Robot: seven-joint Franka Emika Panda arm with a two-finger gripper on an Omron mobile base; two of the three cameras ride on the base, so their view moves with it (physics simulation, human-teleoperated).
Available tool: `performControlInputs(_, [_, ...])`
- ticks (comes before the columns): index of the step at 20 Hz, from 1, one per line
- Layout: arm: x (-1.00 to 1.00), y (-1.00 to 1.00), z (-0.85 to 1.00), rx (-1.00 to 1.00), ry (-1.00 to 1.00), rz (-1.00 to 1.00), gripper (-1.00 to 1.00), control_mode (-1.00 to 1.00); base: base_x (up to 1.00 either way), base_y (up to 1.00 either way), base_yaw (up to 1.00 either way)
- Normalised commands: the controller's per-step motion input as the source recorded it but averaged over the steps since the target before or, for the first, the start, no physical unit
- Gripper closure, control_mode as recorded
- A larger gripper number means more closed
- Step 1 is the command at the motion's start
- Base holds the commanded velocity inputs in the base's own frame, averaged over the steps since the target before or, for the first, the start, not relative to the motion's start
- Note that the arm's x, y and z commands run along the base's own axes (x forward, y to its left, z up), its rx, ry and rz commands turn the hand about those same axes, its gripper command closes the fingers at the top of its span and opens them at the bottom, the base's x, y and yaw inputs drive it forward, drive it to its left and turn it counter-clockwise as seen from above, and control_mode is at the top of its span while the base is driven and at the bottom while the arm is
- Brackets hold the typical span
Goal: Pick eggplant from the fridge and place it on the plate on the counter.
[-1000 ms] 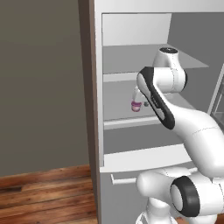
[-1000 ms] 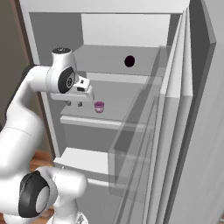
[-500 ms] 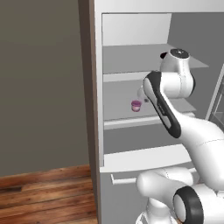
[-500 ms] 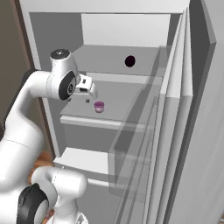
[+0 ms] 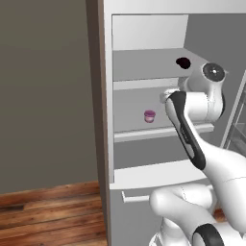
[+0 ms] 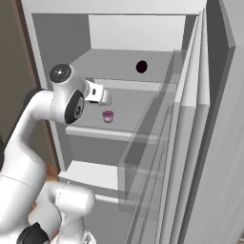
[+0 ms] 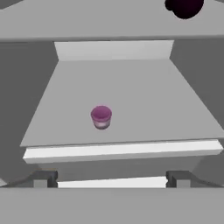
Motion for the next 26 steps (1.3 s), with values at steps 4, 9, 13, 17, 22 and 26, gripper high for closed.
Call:
performControlInputs(4, [0.0, -0.19, 0.57, 0.0, -0.08, -0.16, -1.0, -1.0, 0.0, 0.0, 0.0])
performControlInputs(9, [0.0, -0.2, 0.55, 0.0, -0.01, -0.15, -1.0, -1.0, 0.0, 0.0, 0.0])
performControlInputs(13, [0.0, -0.21, 0.48, 0.02, -0.02, -0.09, -1.0, -1.0, 0.0, 0.0, 0.0])
performControlInputs(17, [0.06, -0.28, 0.31, 0.04, -0.05, -0.05, -1.0, -1.0, 0.0, 0.0, 0.0])
performControlInputs(22, [0.14, -0.27, 0.12, 0.01, -0.05, -0.04, -1.0, -1.0, 0.0, 0.0, 0.0])
performControlInputs(26, [0.29, -0.23, 0.0, 0.0, -0.04, -0.01, -1.0, -1.0, 0.0, 0.0, 0.0])
